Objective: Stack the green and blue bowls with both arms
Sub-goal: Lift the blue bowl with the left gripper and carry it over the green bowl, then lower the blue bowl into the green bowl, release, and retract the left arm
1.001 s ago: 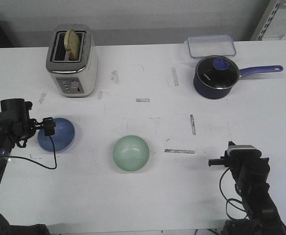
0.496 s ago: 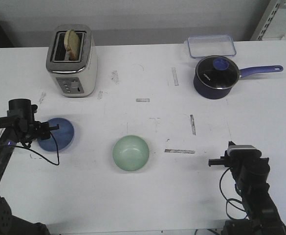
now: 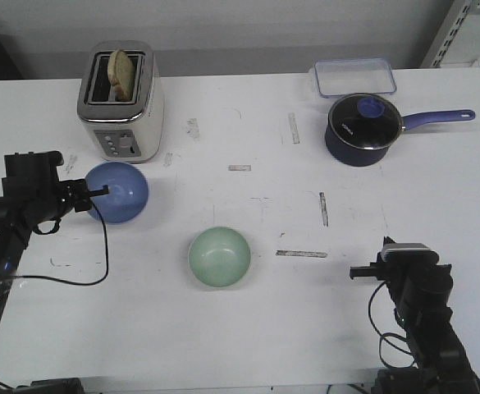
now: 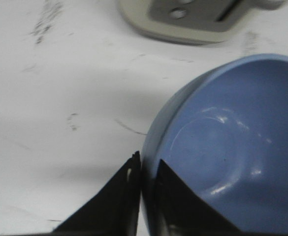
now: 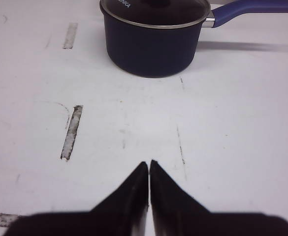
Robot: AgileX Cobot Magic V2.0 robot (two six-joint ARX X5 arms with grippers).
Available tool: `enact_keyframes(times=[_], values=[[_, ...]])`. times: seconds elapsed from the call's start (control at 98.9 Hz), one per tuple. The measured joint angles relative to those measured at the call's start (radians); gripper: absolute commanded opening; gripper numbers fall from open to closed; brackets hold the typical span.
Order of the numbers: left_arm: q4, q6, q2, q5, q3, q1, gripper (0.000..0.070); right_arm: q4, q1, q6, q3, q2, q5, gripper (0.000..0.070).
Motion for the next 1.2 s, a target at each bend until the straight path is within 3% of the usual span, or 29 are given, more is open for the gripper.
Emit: enact_keyframes(times=[0.263, 0.647, 1.143, 1.203], values=[[-0.040, -0.011, -0.087, 0.013, 0.000, -0.230, 0.0001, 0.000, 0.000, 0.000, 0.000, 0.000, 0.000, 0.0000], [-0.055, -0.036, -0.036, 0.019, 0.000, -0.609, 0.0001, 0.000, 0.000, 0.000, 0.000, 0.000, 0.000, 0.0000], [-0.056, -0.037, 0.115, 0.017, 0.000, -0.652, 0.0005, 0.000, 0.000, 0.000, 0.000, 0.000, 0.000, 0.0000], [-0.056, -0.037, 0.115, 0.017, 0.000, -0.652, 0.0048, 0.000, 0.000, 0.000, 0.000, 0.000, 0.000, 0.0000]])
